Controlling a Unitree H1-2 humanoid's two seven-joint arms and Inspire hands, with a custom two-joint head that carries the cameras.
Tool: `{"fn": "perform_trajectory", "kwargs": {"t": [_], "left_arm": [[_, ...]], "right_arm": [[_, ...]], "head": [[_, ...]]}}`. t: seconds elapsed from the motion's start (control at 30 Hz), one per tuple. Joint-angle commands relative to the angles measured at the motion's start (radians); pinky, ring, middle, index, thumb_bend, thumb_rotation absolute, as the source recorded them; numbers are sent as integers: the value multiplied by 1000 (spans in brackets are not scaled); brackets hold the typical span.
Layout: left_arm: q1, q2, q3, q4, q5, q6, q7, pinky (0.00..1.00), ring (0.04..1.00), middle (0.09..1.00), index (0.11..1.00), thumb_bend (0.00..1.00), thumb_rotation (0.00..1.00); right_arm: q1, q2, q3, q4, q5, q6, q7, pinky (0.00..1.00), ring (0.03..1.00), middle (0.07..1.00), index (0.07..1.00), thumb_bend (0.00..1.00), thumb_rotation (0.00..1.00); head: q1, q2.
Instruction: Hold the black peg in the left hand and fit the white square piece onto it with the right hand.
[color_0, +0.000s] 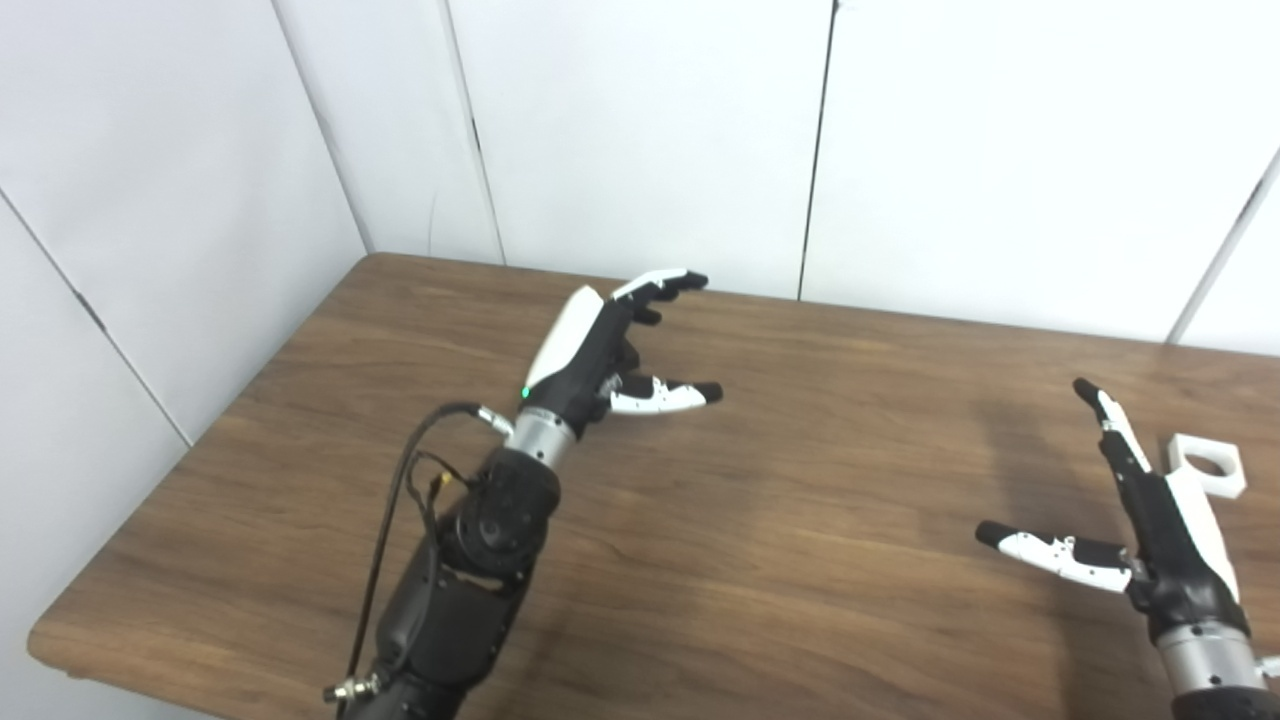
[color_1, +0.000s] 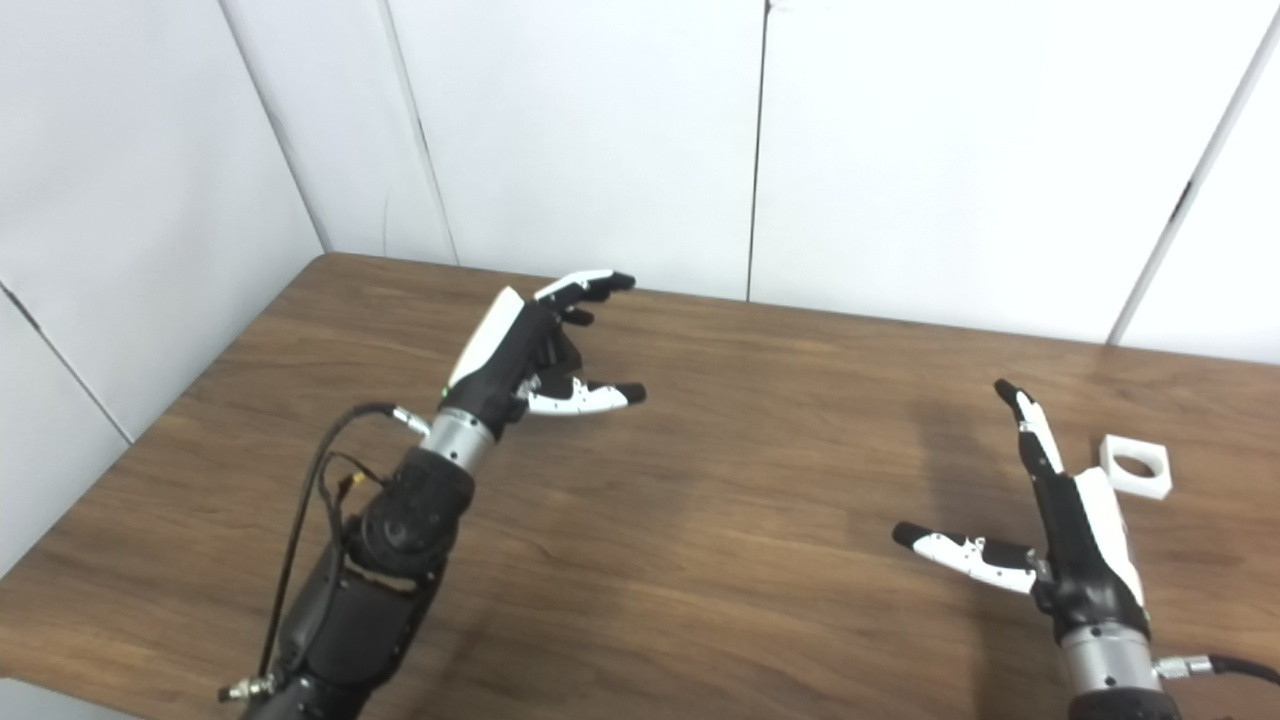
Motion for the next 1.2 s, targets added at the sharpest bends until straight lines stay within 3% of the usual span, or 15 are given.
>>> {"fn": "perform_trajectory", "kwargs": {"t": [0.0,0.27,0.37,0.63,0.83,1.0,1.17], "left_arm": [[-69,43,12,-26,44,2,23,715,818,846,779,694,74],[-133,96,16,-9,140,63,35,665,813,853,778,721,147],[-150,115,8,1,195,105,34,685,860,895,788,750,221],[-214,177,-43,26,344,233,-19,850,988,991,835,804,316],[-263,214,-99,67,438,334,-94,925,1000,1000,818,832,342],[-291,227,-132,123,470,370,-125,947,1000,1000,793,832,343],[-312,253,-175,176,487,360,-159,936,1000,1000,784,909,433]], "right_arm": [[-35,-6,-9,-41,-9,-4,-1,948,1000,989,957,836,174],[-37,-6,-6,-35,-6,-6,0,942,1000,989,961,837,175],[-36,-3,-5,-39,-8,0,2,965,1000,990,961,839,154],[-29,1,-5,-57,-14,23,5,975,1000,991,960,831,174],[-26,8,-6,-57,-11,17,5,986,1000,993,960,830,161],[-23,7,-8,-57,-11,18,8,992,1000,998,964,818,176],[-26,4,-8,-44,-14,-1,0,960,1000,993,958,822,185]], "head": [[4,1],[8,-2],[7,-1],[10,1],[7,5],[5,7],[6,8]]}}
